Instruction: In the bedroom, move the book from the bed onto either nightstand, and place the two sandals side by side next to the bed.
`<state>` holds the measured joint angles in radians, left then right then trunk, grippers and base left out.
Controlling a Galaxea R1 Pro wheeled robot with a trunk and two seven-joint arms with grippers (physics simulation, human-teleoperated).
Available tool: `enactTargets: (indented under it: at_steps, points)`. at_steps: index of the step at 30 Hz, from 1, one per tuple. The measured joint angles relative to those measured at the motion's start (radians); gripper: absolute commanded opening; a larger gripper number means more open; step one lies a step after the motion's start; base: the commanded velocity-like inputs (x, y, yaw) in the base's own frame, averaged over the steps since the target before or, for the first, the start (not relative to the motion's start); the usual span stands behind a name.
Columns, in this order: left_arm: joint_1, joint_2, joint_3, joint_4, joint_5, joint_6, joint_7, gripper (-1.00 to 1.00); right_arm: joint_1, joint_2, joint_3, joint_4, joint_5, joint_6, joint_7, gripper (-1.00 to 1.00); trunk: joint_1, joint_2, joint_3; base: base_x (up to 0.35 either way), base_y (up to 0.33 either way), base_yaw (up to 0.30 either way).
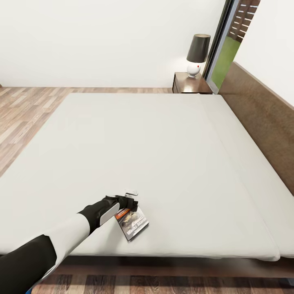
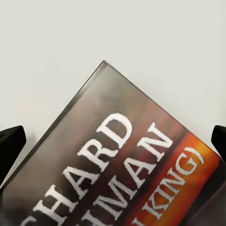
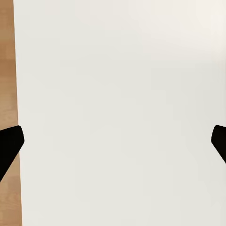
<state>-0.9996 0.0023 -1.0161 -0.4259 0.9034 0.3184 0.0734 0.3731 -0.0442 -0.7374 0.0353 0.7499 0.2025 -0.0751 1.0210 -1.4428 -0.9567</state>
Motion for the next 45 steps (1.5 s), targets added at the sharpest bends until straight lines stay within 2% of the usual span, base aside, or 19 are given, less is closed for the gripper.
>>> enactTargets:
  at_steps: [45]
  points:
    - [0.000, 0.000, 0.000, 0.001, -0.001, 0.000, 0.000, 1.00, 0.000, 0.000, 0.006, 0.000, 0.001, 0.000, 0.001, 1.00, 0.000, 0.000, 0.000, -0.026, 0.000, 0.000]
